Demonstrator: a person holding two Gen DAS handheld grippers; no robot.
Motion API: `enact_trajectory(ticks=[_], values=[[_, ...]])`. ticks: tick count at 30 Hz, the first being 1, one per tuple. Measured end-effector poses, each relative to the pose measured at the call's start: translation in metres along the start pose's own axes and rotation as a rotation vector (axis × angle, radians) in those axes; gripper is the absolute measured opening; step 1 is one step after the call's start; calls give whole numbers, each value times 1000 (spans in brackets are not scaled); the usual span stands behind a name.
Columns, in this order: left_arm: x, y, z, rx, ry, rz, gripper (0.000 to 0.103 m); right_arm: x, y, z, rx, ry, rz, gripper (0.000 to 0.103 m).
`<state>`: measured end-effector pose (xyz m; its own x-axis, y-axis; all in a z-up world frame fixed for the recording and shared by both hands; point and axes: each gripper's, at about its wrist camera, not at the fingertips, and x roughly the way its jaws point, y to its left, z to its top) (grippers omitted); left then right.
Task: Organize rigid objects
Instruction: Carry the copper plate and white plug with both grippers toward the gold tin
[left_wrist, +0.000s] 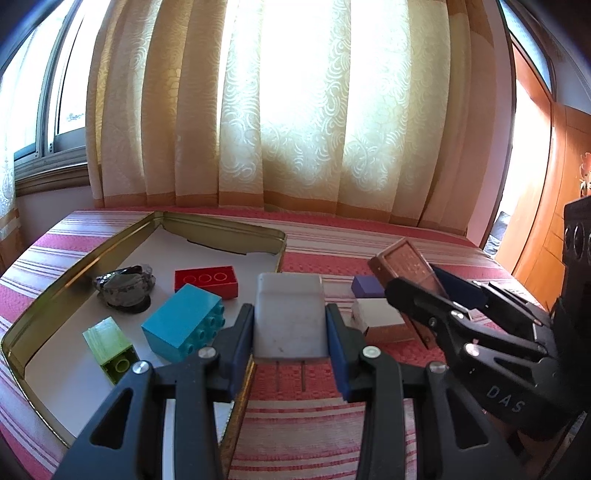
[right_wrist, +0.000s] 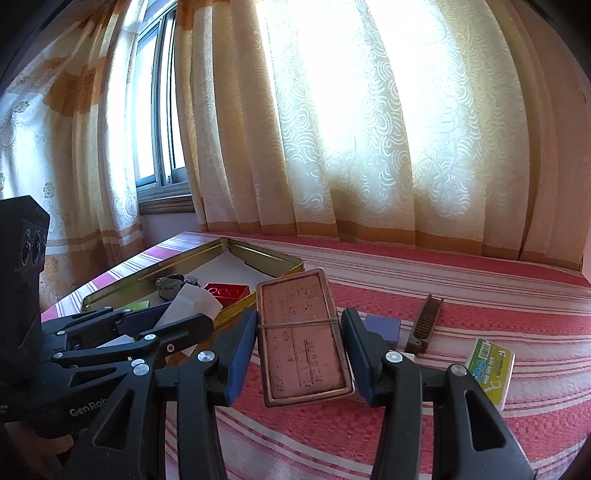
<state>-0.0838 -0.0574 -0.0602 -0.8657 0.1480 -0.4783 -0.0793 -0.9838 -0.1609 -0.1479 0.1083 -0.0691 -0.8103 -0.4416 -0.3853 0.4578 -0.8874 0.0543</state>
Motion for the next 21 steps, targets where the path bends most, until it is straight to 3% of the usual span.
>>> enact_trajectory(ticks=[21], values=[[-8,16,0,-20,-10,26,37,9,16,2,-22,9,24,50]])
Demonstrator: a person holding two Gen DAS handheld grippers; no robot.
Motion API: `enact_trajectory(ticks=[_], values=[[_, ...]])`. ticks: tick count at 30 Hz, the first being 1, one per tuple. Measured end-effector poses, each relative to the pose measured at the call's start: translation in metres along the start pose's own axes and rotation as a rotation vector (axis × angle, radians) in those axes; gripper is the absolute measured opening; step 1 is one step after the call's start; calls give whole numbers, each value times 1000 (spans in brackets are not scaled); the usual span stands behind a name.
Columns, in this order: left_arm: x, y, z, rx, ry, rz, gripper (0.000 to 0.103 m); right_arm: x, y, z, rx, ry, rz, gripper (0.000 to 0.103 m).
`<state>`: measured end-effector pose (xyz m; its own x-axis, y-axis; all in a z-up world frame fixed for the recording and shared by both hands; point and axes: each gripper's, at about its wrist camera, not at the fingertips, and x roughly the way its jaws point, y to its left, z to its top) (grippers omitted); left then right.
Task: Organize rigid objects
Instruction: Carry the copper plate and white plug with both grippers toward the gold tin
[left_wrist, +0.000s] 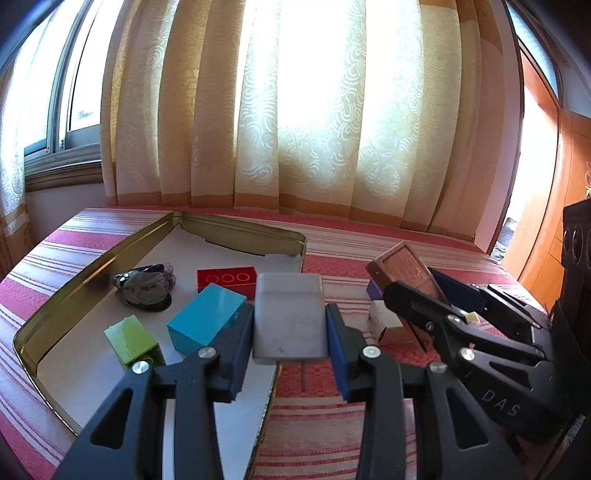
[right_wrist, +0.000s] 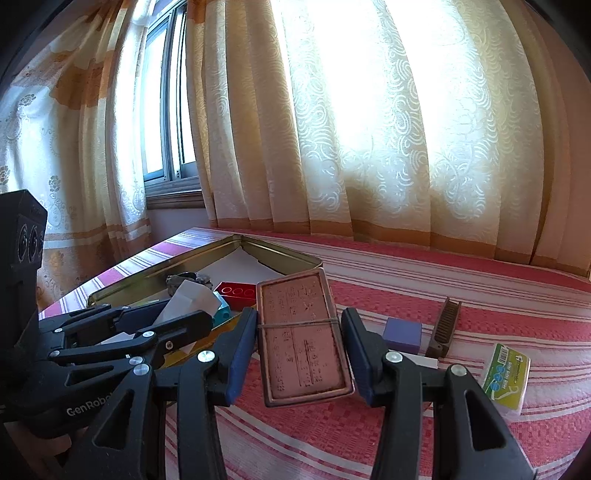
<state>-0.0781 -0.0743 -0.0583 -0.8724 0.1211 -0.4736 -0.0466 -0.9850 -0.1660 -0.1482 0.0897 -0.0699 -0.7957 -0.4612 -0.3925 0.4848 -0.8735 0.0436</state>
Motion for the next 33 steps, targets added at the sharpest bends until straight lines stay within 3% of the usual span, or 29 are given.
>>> enact_trajectory(ticks=[33], values=[[-4,29,2,-23,-3,45,37,26,15,8,-4,37,47,50]])
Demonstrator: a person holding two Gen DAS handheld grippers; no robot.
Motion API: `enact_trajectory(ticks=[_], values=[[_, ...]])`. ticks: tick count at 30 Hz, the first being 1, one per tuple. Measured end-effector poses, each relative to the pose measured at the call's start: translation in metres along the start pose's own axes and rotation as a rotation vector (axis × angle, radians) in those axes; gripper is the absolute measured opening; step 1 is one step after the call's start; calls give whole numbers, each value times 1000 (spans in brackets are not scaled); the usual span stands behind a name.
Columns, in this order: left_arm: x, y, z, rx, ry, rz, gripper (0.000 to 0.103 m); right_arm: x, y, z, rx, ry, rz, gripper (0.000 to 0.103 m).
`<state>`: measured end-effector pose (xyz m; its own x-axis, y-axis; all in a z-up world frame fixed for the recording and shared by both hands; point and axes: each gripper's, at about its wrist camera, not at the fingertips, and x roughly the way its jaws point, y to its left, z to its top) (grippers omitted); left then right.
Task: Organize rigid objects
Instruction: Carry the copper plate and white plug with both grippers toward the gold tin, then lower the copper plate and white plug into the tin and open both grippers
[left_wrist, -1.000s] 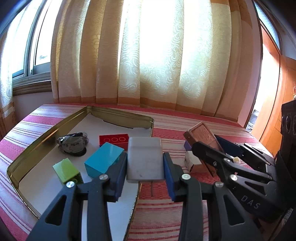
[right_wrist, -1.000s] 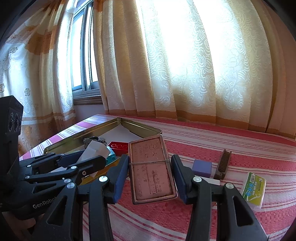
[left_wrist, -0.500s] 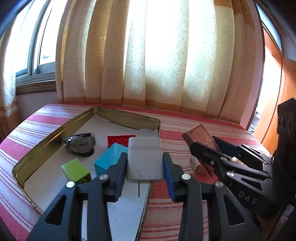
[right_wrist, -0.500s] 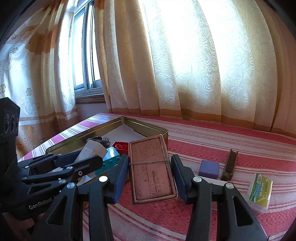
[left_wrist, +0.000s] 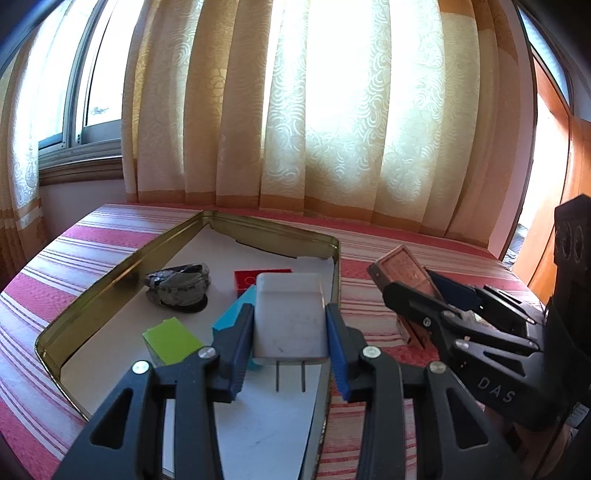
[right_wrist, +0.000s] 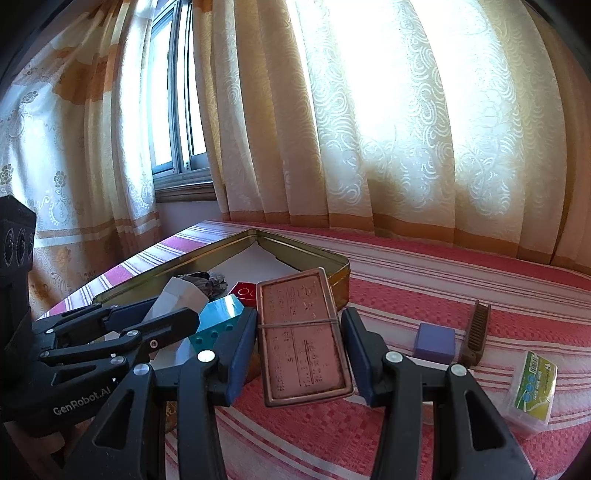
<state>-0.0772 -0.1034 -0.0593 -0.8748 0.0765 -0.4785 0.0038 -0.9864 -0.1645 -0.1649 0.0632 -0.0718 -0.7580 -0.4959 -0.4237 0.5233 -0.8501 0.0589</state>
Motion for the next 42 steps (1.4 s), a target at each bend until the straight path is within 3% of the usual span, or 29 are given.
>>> enact_trajectory(ticks=[9,19,27,36,37,38,39,40,42], values=[[-6,21,12,9,-5,60,37,15,8,14,-19,18,47,50],[5,50,27,-5,61,109,37,43,24,37,-47,63,99,50],[22,60,38,10,108,139,37,75,26,45,-65,112,89,50],[27,61,41,36,105,193,38,99,28,45,-48,133,109,50],[25,61,40,36,98,199,39,99,28,45,-43,133,120,54],[24,60,40,34,95,202,48,98,28,45,-37,134,130,58],[21,59,40,30,87,206,61,95,27,45,-34,131,130,71],[19,59,40,26,78,210,66,93,26,44,-32,126,128,79],[12,55,39,22,55,226,75,85,21,45,-8,113,133,79]])
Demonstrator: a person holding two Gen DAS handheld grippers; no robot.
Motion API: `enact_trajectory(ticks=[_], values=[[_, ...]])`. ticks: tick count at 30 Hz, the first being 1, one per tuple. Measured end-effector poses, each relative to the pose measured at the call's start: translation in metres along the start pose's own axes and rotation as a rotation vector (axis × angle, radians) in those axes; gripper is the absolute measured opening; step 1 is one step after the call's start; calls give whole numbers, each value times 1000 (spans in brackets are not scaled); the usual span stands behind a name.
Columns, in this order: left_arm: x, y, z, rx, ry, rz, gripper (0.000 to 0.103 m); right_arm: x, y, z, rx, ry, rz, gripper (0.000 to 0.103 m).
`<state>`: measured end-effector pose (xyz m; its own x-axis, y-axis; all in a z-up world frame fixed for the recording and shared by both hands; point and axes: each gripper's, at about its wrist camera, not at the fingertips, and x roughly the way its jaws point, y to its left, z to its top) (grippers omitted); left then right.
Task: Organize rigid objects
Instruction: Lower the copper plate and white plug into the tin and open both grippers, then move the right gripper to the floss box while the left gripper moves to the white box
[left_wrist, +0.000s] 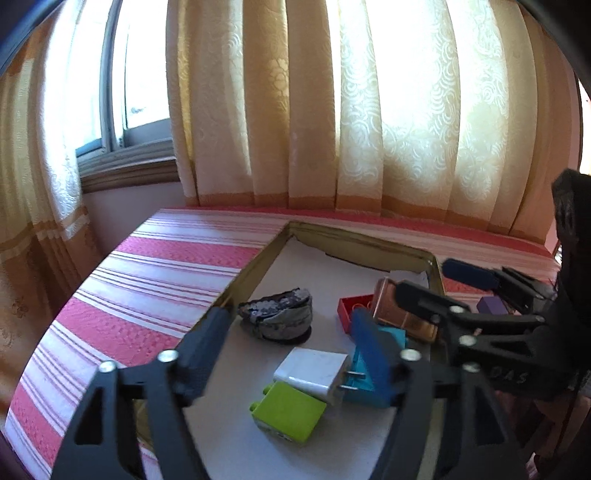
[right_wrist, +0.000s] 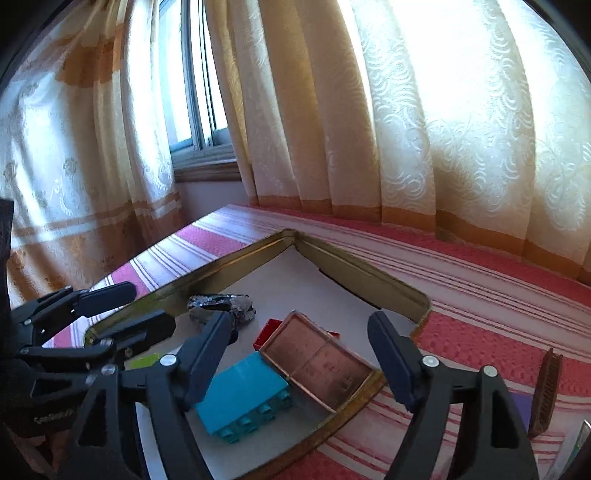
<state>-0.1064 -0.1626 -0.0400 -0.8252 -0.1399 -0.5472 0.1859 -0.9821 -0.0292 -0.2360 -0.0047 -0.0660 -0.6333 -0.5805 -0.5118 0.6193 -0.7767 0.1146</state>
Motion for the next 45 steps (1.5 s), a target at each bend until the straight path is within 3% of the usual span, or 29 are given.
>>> enact_trajectory(ticks=[4,6,11,15,22,30,40,45], values=[[-14,-10,1,-17,-22,-12,81,-26,-12,-8,11,-17,-23,79],[-20,-19,1,-27,-42,-25,96,-44,-23,-15,12,-35,-73,79],[-31,-64,1,2,-56,-110,98,-85,-68,-33,100,-67,-208,85],[-27,-116,-7,88,-13,-195,102,-113,-109,-49,162,-75,-354,85],[4,-198,-23,226,119,-290,102,-144,-160,-72,268,-68,-489,85],[24,-247,-37,319,182,-286,102,-153,-178,-82,320,-60,-498,86],[52,-243,-36,275,247,-260,102,-154,-183,-83,335,-64,-488,86],[56,-242,-38,272,269,-321,85,-151,-181,-83,326,-48,-486,86]])
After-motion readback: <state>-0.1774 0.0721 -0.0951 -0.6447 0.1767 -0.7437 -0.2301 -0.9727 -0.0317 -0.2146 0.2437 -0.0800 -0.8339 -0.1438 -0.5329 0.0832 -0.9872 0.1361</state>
